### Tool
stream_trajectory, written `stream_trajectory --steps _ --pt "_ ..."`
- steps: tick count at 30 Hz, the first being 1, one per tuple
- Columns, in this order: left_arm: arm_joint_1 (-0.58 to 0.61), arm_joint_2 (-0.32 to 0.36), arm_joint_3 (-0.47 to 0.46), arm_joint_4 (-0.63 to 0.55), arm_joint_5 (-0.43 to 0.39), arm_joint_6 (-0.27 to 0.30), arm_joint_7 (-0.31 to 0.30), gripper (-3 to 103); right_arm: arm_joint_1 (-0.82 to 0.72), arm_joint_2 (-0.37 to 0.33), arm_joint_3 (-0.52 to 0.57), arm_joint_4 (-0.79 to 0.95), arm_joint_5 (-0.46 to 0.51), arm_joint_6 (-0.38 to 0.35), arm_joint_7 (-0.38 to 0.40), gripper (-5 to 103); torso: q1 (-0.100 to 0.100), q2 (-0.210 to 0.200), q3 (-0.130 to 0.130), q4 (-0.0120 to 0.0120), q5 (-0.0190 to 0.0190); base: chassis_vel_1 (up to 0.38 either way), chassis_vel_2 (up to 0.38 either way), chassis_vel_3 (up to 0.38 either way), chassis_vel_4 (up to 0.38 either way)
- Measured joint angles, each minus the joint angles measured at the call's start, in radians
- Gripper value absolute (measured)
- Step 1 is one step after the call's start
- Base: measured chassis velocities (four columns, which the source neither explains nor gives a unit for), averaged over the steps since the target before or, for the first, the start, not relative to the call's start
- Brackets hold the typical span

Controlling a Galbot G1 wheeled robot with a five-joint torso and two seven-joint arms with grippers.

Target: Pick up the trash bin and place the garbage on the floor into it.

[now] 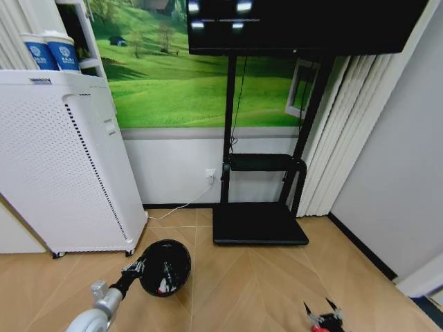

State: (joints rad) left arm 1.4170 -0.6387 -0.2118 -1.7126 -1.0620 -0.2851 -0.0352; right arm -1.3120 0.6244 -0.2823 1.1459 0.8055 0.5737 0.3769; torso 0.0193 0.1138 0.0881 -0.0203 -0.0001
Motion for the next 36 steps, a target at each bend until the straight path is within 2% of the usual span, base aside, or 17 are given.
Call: stream_trajectory --steps 6,16,26,28,32,34,35,36 --pt "0.0 0.001 -0.002 0.002 0.0 -0.004 0.005 7 -0.006 0.017 -0.014 -0.053 0.012 -0.003 0.0 100 0.0 0.0 0.0 0.0004 -0.0002 0.0 0.0 0.0 0.0" --pt "0.009 -0.001 -0.004 0.003 0.003 -0.017 0.021 7 0.019 0.076 -0.056 -0.052 0.167 -0.049 0.01 100 0.0 0.0 0.0 0.0001 0.0001 0.0 0.0 0.0 0.0" --pt "0.014 0.008 -0.013 0.002 -0.01 -0.027 0.038 7 0.024 0.109 -0.074 -0.091 0.205 -0.082 0.011 100 0.0 0.0 0.0 -0.0001 0.0 0.0 0.0 0.0 0.0" --pt "0.014 0.01 -0.014 0.005 -0.013 -0.029 0.042 7 0.027 0.115 -0.074 -0.109 0.209 -0.083 0.009 103 0.0 0.0 0.0 -0.0001 0.0002 0.0 0.0 0.0 0.0" --pt "0.012 0.014 -0.015 0.021 -0.021 -0.035 0.055 7 0.044 0.128 -0.083 -0.137 0.224 -0.091 0.0 93 0.0 0.0 0.0 0.0001 -0.0001 0.0 0.0 0.0 0.0" --pt "0.01 0.015 -0.015 0.023 -0.024 -0.035 0.056 7 0.052 0.133 -0.09 -0.142 0.229 -0.094 0.0 93 0.0 0.0 0.0 0.0001 0.0 0.0 0.0 0.0 0.0" --pt "0.009 0.016 -0.015 0.024 -0.027 -0.035 0.058 7 0.064 0.14 -0.101 -0.148 0.235 -0.101 0.004 88 0.0 0.0 0.0 0.0002 0.0 0.0 0.0 0.0 0.0" --pt "0.009 0.016 -0.015 0.024 -0.027 -0.035 0.058 7 0.064 0.14 -0.101 -0.148 0.235 -0.101 0.004 88 0.0 0.0 0.0 0.0002 0.0 0.0 0.0 0.0 0.0"
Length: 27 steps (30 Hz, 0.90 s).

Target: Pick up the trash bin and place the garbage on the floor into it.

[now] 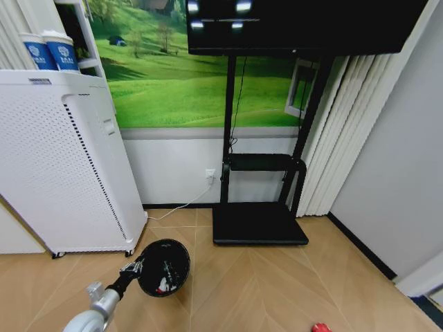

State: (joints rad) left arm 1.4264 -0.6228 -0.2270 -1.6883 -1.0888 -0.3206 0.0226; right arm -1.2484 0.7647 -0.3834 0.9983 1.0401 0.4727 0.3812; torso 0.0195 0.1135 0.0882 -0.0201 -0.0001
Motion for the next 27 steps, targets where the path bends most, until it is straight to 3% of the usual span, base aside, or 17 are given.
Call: stream_trajectory --steps 1,3,8,13,17,25,27 --pt "-0.001 0.0 0.0 0.0 -0.002 0.0 0.001 7 0.014 0.011 -0.01 -0.01 0.005 -0.004 0.006 80 0.0 0.0 0.0 0.0001 -0.0008 0.0 0.0 0.0 0.0" --pt "0.0 0.0 0.0 -0.002 -0.005 0.0 0.001 7 0.025 0.019 -0.02 -0.023 0.007 -0.004 0.008 85 0.0 0.0 0.0 0.0 -0.001 0.0 0.0 0.0 0.0" --pt "0.004 0.006 0.0 -0.007 -0.012 -0.004 0.007 7 0.052 0.038 -0.042 -0.047 0.01 -0.005 0.01 75 0.0 0.0 0.0 -0.0001 -0.0011 0.0 0.0 0.0 0.0" --pt "0.001 0.013 -0.001 -0.002 -0.025 -0.009 0.012 7 0.053 0.037 -0.044 -0.048 0.008 -0.012 0.016 54 0.0 0.0 0.0 0.0006 -0.0002 0.0 0.0 0.0 0.0" --pt "-0.004 0.017 0.001 -0.002 -0.034 -0.009 0.016 7 0.043 0.03 -0.027 -0.053 0.006 -0.013 0.01 45 0.0 0.0 0.0 0.0005 0.0006 0.0 0.0 0.0 0.0" --pt "-0.008 0.015 0.006 0.0 -0.031 -0.011 0.02 7 0.006 0.018 0.015 -0.039 -0.011 -0.002 0.003 41 0.0 0.0 0.0 0.0 0.0007 0.0 0.0 0.0 0.0" --pt "-0.012 0.021 0.005 0.008 -0.03 -0.012 0.02 7 -0.01 -0.019 0.034 0.01 -0.056 0.015 0.014 41 0.0 0.0 0.0 -0.0009 0.0018 0.0 0.0 0.0 0.0"
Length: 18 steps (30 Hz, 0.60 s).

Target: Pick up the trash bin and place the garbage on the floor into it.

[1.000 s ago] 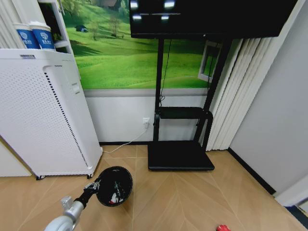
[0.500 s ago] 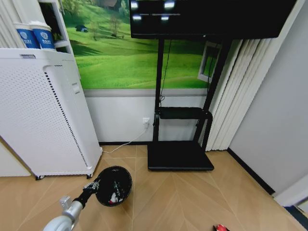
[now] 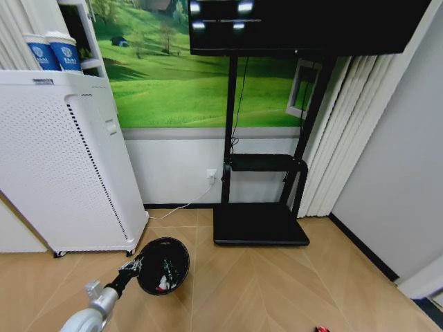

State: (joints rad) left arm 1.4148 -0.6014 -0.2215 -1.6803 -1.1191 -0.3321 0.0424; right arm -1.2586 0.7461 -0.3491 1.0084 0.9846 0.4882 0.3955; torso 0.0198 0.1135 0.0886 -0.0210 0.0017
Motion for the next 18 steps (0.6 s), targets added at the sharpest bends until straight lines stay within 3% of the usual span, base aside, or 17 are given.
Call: stream_trajectory --steps 3,6,7,9,12,14,18 --pt "-0.003 0.006 0.0 0.003 0.0 0.0 0.0 7 0.0 -0.031 0.018 0.039 -0.06 0.031 0.003 41 0.0 0.0 0.0 0.0002 -0.0006 0.0 0.0 0.0 0.0" --pt "-0.01 0.028 0.001 0.003 -0.006 0.006 0.003 7 0.05 -0.14 0.03 0.212 -0.234 0.093 -0.012 41 0.0 0.0 0.0 0.0002 -0.0009 0.0 0.0 0.0 0.0" --pt "-0.01 0.028 0.001 0.003 -0.006 0.006 0.003 7 0.05 -0.14 0.03 0.212 -0.234 0.093 -0.012 41 0.0 0.0 0.0 0.0002 -0.0009 0.0 0.0 0.0 0.0" --pt "-0.022 0.038 0.014 -0.005 -0.009 0.018 0.004 7 0.161 -0.216 -0.027 0.371 -0.293 0.105 -0.018 41 0.0 0.0 0.0 0.0015 -0.0027 0.0 0.0 0.0 0.0" --pt "-0.029 0.042 0.025 -0.007 -0.01 0.024 0.004 7 0.207 -0.236 -0.054 0.427 -0.297 0.106 -0.014 41 0.0 0.0 0.0 0.0016 -0.0023 0.0 0.0 0.0 0.0" --pt "-0.094 0.067 0.081 -0.027 -0.027 0.05 0.001 7 0.417 -0.291 -0.196 0.726 -0.279 0.101 -0.006 41 0.0 0.0 0.0 0.0007 -0.0017 0.0 0.0 0.0 0.0" --pt "-0.126 0.06 0.107 -0.019 -0.029 0.054 -0.008 7 0.595 -0.282 -0.366 0.853 -0.264 0.089 0.017 40 0.0 0.0 0.0 0.0006 -0.0025 0.0 0.0 0.0 0.0"
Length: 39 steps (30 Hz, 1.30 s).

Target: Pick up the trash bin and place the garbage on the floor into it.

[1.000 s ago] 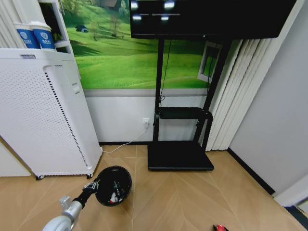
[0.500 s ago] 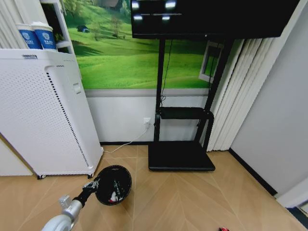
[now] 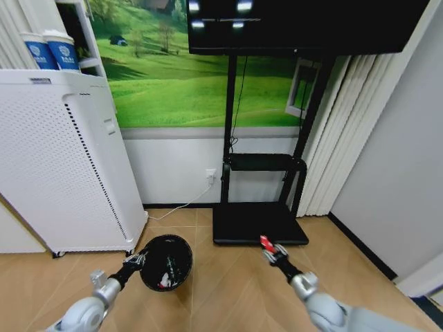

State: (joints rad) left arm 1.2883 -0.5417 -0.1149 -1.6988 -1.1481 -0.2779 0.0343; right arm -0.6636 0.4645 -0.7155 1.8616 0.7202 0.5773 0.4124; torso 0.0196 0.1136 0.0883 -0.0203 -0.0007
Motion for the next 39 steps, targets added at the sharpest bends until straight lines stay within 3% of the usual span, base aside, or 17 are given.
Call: stream_trajectory --steps 1,2,4,5,8,9,10,12,17,24,29,34,36,38,39 --pt "-0.011 -0.007 0.01 0.004 0.0 0.002 -0.003 7 0.077 0.018 -0.098 0.032 0.003 -0.002 0.005 40 0.0 0.0 0.0 0.0003 0.0001 0.0 0.0 0.0 0.0" --pt "-0.011 -0.007 0.01 0.004 0.0 0.002 -0.003 7 0.077 0.018 -0.098 0.032 0.003 -0.002 0.005 40 0.0 0.0 0.0 0.0003 0.0001 0.0 0.0 0.0 0.0" --pt "-0.036 -0.021 0.031 0.014 0.002 0.005 -0.012 7 0.214 0.08 -0.271 0.051 0.024 -0.012 0.02 40 0.0 0.0 0.0 -0.0001 0.0009 0.0 0.0 0.0 0.0" --pt "-0.036 -0.021 0.031 0.014 0.002 0.005 -0.012 7 0.214 0.08 -0.271 0.051 0.024 -0.012 0.02 40 0.0 0.0 0.0 -0.0001 0.0009 0.0 0.0 0.0 0.0" --pt "-0.041 -0.045 0.039 0.02 0.008 0.008 -0.024 7 0.445 0.255 -0.51 0.009 0.057 -0.008 0.046 40 0.0 0.0 0.0 0.0001 0.0002 0.0 0.0 0.0 0.0" --pt "-0.041 -0.045 0.039 0.02 0.008 0.008 -0.024 7 0.445 0.255 -0.51 0.009 0.057 -0.008 0.046 40 0.0 0.0 0.0 0.0001 0.0002 0.0 0.0 0.0 0.0" --pt "-0.038 -0.053 0.039 0.02 0.014 0.008 -0.028 7 0.499 0.317 -0.573 -0.002 0.083 -0.008 0.052 40 0.0 0.0 0.0 0.0012 0.0009 0.0 0.0 0.0 0.0" --pt "-0.038 -0.067 0.039 0.016 0.016 0.008 -0.038 7 0.551 0.417 -0.648 -0.027 0.122 -0.011 0.067 40 0.0 0.0 0.0 0.0013 -0.0001 0.0 0.0 0.0 0.0" --pt "-0.026 -0.082 0.038 -0.008 0.024 0.01 -0.049 7 0.572 0.559 -0.708 -0.116 0.169 -0.012 0.076 40 0.0 0.0 0.0 0.0002 0.0004 0.0 0.0 0.0 0.0" --pt "0.003 -0.083 0.026 -0.037 0.033 0.01 -0.05 7 0.572 0.689 -0.745 -0.228 0.194 -0.007 0.073 40 0.0 0.0 0.0 0.0003 0.0004 0.0 0.0 0.0 0.0" --pt "0.019 -0.08 0.022 -0.056 0.039 0.008 -0.048 7 0.562 0.724 -0.734 -0.26 0.21 -0.017 0.096 37 0.0 0.0 0.0 0.0004 0.0006 0.0 0.0 0.0 0.0" --pt "0.021 -0.083 0.022 -0.07 0.043 0.006 -0.047 7 0.55 0.696 -0.717 -0.263 0.214 -0.033 0.117 56 0.0 0.0 0.0 0.0002 0.0007 0.0 0.0 0.0 0.0" --pt "0.021 -0.085 0.022 -0.073 0.044 0.005 -0.047 7 0.548 0.684 -0.713 -0.262 0.211 -0.035 0.123 56 0.0 0.0 0.0 0.0003 0.0007 0.0 0.0 0.0 0.0" --pt "0.023 -0.09 0.023 -0.078 0.05 0.003 -0.047 7 0.539 0.646 -0.702 -0.262 0.198 -0.038 0.131 72 0.0 0.0 0.0 0.0002 0.0007 0.0 0.0 0.0 0.0" --pt "0.024 -0.092 0.023 -0.078 0.053 0.002 -0.047 7 0.535 0.63 -0.696 -0.261 0.195 -0.039 0.135 72 0.0 0.0 0.0 0.0001 0.0007 0.0 0.0 0.0 0.0"
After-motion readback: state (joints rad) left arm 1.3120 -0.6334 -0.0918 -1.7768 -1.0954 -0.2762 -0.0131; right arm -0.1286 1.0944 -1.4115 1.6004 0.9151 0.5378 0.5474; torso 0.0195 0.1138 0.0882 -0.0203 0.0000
